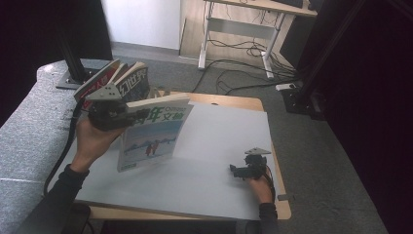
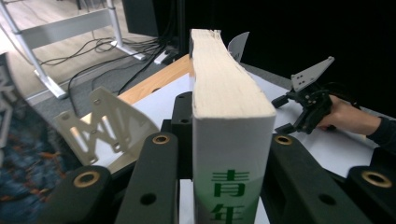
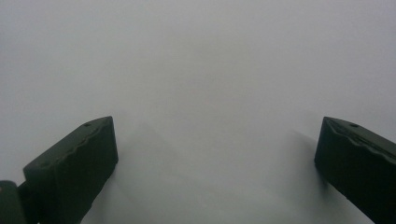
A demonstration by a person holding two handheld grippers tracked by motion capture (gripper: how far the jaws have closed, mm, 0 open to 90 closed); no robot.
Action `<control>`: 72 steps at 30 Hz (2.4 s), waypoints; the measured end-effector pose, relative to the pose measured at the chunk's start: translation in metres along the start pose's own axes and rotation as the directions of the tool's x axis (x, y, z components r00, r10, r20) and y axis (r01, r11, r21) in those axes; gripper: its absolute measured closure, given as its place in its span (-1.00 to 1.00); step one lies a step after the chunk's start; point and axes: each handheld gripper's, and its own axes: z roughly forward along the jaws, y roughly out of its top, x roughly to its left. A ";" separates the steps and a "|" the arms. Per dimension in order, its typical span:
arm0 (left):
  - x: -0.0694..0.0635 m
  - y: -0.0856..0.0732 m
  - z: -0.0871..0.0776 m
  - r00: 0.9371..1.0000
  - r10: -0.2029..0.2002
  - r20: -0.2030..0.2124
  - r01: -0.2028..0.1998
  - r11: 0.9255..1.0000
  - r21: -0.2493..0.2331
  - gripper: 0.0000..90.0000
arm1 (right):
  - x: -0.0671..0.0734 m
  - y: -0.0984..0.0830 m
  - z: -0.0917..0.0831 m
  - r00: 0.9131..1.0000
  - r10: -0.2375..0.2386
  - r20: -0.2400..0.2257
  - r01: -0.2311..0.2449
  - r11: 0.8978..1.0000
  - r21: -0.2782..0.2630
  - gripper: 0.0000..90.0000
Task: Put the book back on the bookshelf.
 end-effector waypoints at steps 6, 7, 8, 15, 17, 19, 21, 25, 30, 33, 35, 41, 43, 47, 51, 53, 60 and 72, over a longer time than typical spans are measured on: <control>0.015 -0.002 -0.011 0.998 -0.033 -0.052 0.033 0.999 0.000 0.65 | 0.000 0.000 0.000 1.000 0.000 0.000 0.000 1.000 0.000 -1.00; 0.015 -0.002 -0.011 0.998 -0.033 -0.052 0.033 0.999 0.000 0.65 | 0.000 0.000 0.000 1.000 0.000 0.000 0.000 1.000 0.000 -1.00; 0.017 -0.002 -0.012 0.997 -0.037 -0.061 0.037 0.999 -0.001 0.65 | 0.000 0.000 0.000 1.000 0.000 0.000 0.000 1.000 0.000 -1.00; 0.031 -0.003 -0.009 0.991 -0.070 -0.113 0.070 0.998 -0.007 0.65 | 0.000 0.000 0.000 1.000 0.000 0.000 0.000 1.000 0.000 -1.00; 0.033 -0.003 -0.008 0.990 -0.075 -0.116 0.075 0.997 -0.007 0.65 | 0.000 0.000 0.000 1.000 0.000 0.000 0.000 1.000 0.000 -1.00; 0.038 -0.002 -0.004 0.988 -0.086 -0.128 0.085 0.996 -0.010 0.65 | 0.000 0.000 0.000 1.000 0.000 0.000 0.000 1.000 0.000 -1.00; 0.039 -0.002 -0.003 0.987 -0.091 -0.130 0.090 0.996 -0.013 0.65 | 0.000 0.000 0.000 1.000 0.000 0.000 0.000 1.000 0.000 -1.00; 0.047 -0.001 0.004 0.982 -0.113 -0.151 0.109 0.994 -0.031 0.65 | 0.000 0.000 0.000 1.000 0.000 0.000 0.000 1.000 0.000 -1.00; 0.052 0.001 0.010 0.978 -0.118 -0.170 0.112 0.993 -0.042 0.65 | 0.000 0.000 0.000 1.000 0.001 0.001 -0.001 1.000 -0.001 -1.00; 0.053 0.002 0.015 0.977 -0.117 -0.181 0.111 0.993 -0.042 0.65 | 0.000 0.000 0.000 1.000 0.001 0.000 -0.001 1.000 0.000 -1.00; 0.055 0.004 0.020 0.975 -0.120 -0.188 0.113 0.993 -0.046 0.65 | 0.000 0.000 0.000 1.000 0.000 0.000 0.000 1.000 0.000 -1.00; 0.059 0.008 0.031 0.974 -0.125 -0.188 0.117 0.992 -0.051 0.65 | 0.000 0.000 0.000 1.000 0.000 0.000 0.000 1.000 0.000 -1.00; 0.059 0.008 0.033 0.974 -0.125 -0.189 0.117 0.992 -0.054 0.65 | 0.000 0.000 0.000 1.000 0.000 0.000 0.000 1.000 0.000 -1.00; 0.062 0.007 0.046 0.969 -0.132 -0.210 0.118 0.990 -0.078 0.65 | 0.000 0.000 0.000 1.000 0.000 0.000 0.000 1.000 0.000 -1.00; 0.061 0.004 0.058 0.963 -0.119 -0.241 0.096 0.990 -0.101 0.65 | 0.000 0.000 0.000 1.000 0.000 0.000 0.000 1.000 0.000 -1.00; 0.059 0.002 0.063 0.963 -0.105 -0.250 0.082 0.991 -0.103 0.65 | 0.000 0.000 0.000 1.000 0.000 0.000 0.000 1.000 -0.001 -1.00; 0.061 -0.009 0.065 0.967 -0.128 -0.218 0.106 0.988 -0.109 0.64 | 0.000 0.000 0.000 1.000 -0.001 0.000 0.001 1.000 0.000 -1.00; 0.054 -0.020 0.051 0.974 -0.078 -0.214 0.075 0.997 -0.021 0.62 | 0.000 0.000 0.000 1.000 -0.001 0.001 0.001 1.000 0.000 -1.00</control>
